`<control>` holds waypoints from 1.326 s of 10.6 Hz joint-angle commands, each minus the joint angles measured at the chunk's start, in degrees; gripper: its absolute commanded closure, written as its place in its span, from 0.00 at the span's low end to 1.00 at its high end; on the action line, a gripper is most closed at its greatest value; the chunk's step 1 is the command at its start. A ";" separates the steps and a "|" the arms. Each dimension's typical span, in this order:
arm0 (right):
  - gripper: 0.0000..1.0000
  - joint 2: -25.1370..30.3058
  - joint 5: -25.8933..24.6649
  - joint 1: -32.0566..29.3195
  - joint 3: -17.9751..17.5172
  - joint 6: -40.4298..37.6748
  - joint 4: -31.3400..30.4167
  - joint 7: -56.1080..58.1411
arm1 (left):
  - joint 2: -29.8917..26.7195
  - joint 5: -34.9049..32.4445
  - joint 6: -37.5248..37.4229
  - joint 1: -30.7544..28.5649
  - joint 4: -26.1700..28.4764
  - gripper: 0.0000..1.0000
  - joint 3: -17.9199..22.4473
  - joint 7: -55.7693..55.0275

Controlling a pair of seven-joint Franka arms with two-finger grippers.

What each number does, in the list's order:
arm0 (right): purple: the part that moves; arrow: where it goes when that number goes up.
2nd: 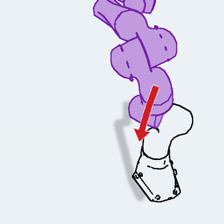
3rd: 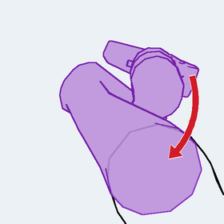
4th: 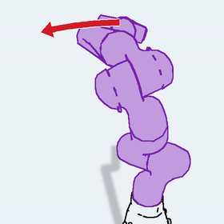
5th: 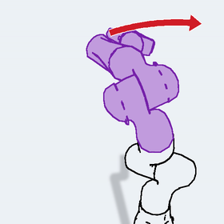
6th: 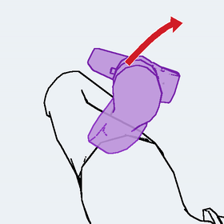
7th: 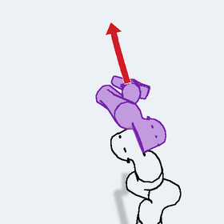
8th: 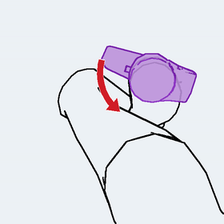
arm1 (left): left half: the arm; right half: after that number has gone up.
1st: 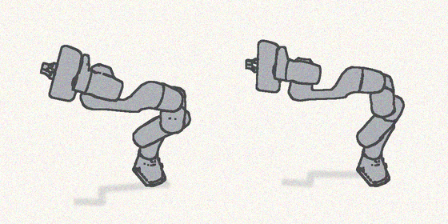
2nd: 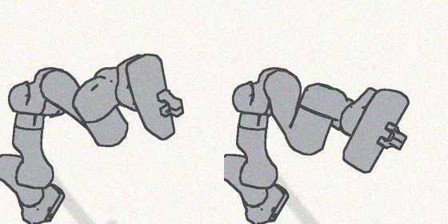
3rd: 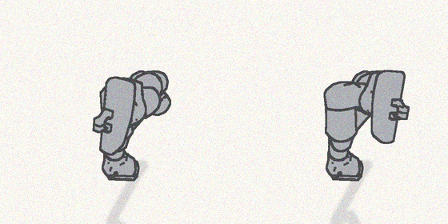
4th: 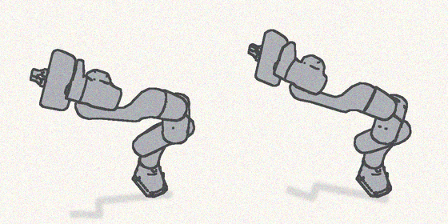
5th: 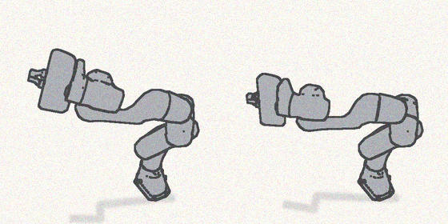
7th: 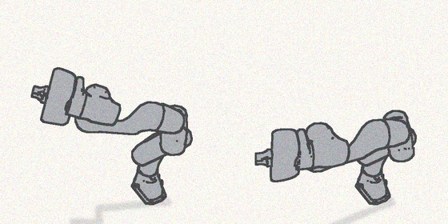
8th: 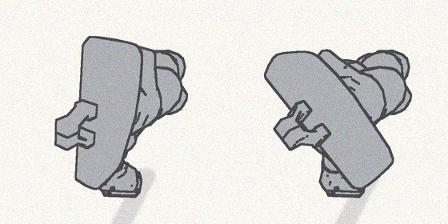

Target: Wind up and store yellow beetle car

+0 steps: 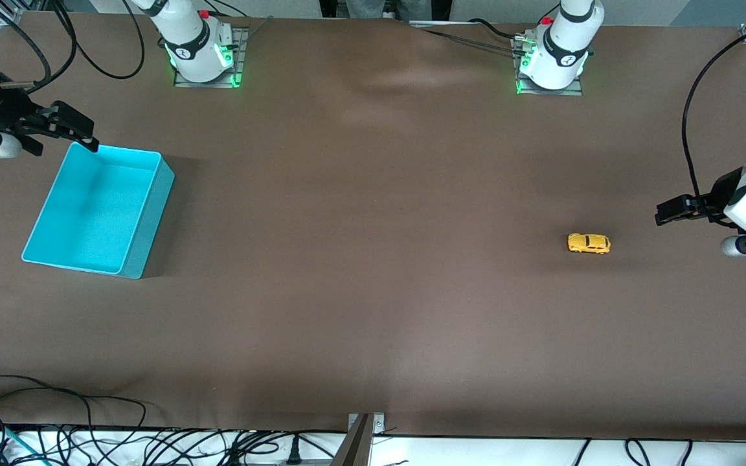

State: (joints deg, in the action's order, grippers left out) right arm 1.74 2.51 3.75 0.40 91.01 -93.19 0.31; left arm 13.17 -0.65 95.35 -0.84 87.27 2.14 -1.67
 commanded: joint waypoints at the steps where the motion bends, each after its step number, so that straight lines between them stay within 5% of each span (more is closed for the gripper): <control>1: 0.00 0.46 -0.22 0.55 0.31 -0.30 0.29 -0.58 | -0.35 1.35 -0.51 0.23 0.62 0.00 0.67 1.85; 14: 0.00 -0.42 -2.41 0.29 1.89 2.77 0.38 1.79 | -0.17 1.35 -0.51 -0.04 0.53 0.00 0.67 1.85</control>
State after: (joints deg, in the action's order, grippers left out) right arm 1.70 1.61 3.86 1.85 93.13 -93.15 0.80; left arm 13.34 -0.65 95.30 -1.03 87.48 2.30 -1.55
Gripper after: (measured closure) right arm 0.000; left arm 0.000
